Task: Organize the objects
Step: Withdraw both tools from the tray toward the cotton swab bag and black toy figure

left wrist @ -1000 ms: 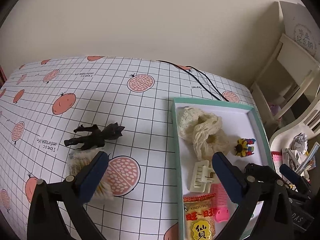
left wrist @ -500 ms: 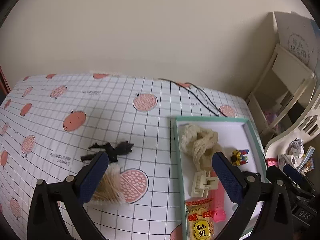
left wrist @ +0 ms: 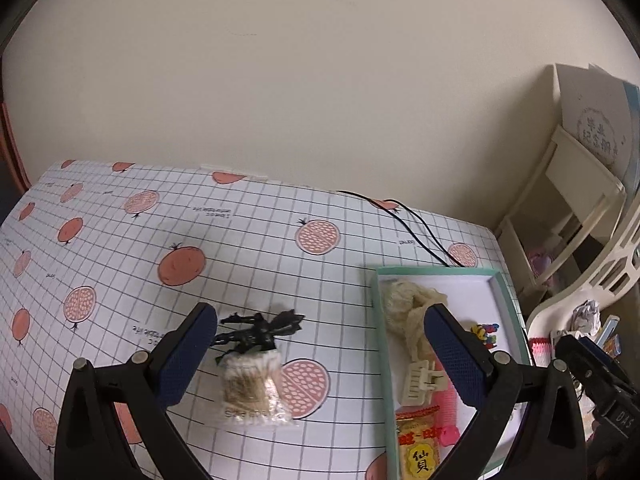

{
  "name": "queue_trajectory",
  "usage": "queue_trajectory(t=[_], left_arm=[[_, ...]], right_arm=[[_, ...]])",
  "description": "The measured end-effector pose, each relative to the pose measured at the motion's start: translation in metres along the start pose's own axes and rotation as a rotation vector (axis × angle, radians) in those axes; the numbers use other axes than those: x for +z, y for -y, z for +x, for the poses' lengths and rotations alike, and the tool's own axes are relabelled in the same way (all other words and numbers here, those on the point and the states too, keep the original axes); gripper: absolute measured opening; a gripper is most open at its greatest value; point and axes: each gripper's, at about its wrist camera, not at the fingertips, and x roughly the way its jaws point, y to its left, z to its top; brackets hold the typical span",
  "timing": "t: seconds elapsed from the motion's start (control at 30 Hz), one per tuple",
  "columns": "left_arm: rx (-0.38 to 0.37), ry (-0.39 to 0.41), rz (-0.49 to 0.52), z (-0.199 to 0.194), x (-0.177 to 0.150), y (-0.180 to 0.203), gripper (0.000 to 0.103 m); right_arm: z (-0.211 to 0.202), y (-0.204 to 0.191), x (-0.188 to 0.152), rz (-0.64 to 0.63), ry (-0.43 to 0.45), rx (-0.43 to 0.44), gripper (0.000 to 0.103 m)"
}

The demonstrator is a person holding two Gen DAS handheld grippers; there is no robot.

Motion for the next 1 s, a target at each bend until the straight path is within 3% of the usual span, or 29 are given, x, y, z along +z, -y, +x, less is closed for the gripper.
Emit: queue_trajectory(t=[0.57, 1.0], left_arm=[[0.023, -0.027, -0.047, -0.014, 0.006, -0.055, 0.103], [0.044, -0.065, -0.105, -0.008, 0.002, -0.095, 0.103]], right_arm=[[0.013, -0.052, -0.007, -0.062, -0.015, 0.059, 0.103], [0.047, -0.117, -0.030, -0.159, -0.067, 0.143, 0.103]])
